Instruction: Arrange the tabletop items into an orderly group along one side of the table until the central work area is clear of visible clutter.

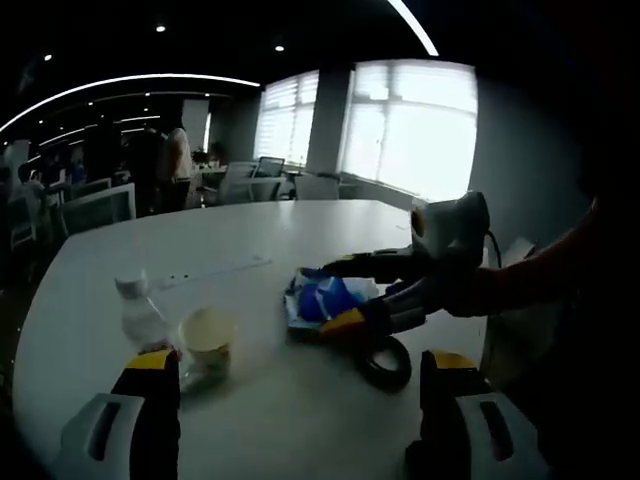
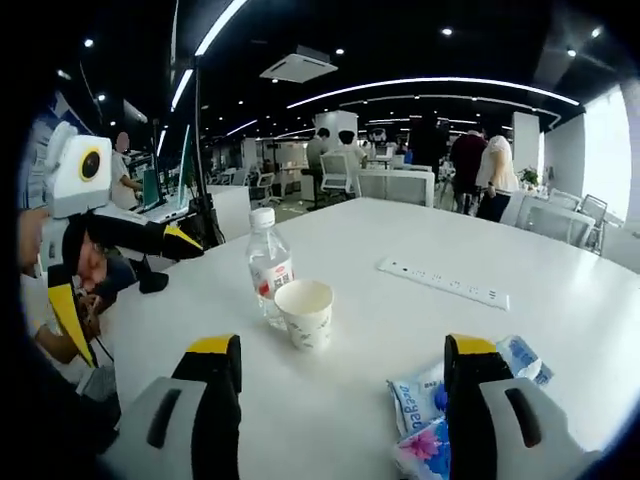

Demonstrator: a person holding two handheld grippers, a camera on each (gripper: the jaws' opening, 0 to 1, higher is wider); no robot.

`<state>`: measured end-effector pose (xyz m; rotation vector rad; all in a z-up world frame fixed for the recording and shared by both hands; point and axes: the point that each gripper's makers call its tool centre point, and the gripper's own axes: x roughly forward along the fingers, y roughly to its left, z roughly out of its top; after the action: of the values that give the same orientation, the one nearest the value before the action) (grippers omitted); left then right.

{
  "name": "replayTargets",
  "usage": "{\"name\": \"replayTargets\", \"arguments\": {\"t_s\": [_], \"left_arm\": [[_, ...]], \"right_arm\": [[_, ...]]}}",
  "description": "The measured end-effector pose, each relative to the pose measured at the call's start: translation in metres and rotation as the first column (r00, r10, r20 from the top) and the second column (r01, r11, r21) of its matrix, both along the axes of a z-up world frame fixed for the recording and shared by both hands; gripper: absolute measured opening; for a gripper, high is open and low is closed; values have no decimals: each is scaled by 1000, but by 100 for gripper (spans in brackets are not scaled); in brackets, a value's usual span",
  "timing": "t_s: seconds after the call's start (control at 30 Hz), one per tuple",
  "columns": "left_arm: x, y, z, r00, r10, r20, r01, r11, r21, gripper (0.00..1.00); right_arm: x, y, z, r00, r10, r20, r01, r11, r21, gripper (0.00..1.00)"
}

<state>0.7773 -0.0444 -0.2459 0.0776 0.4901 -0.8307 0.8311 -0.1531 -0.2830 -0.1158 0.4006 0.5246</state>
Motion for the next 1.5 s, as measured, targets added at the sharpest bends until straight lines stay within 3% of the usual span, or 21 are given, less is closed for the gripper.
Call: {"name": "replayTargets", "arguments": {"t_s": [0.4,1.0,1.27,1.5], "left_arm": [[6,-1,-3,999,35,7,-34,999,-18,100],[1,0,-2,998,56,-11,-56,998,-17,100],[-8,13,-18,992,69,-102,-65,997,43,100],[-8,21,-27,986,100,-136,-91,993,73,100]], "right_arm": [[-31,-55,25,997,-83,7,83,997,3,92],[-70,-102,18,989,-131,-74,132,991,8,99],[-87,-118,3,974,-140,-181,139,990,-16,99],[-91,-125,0,966,-159,-205,154,987,-40,99]]}}
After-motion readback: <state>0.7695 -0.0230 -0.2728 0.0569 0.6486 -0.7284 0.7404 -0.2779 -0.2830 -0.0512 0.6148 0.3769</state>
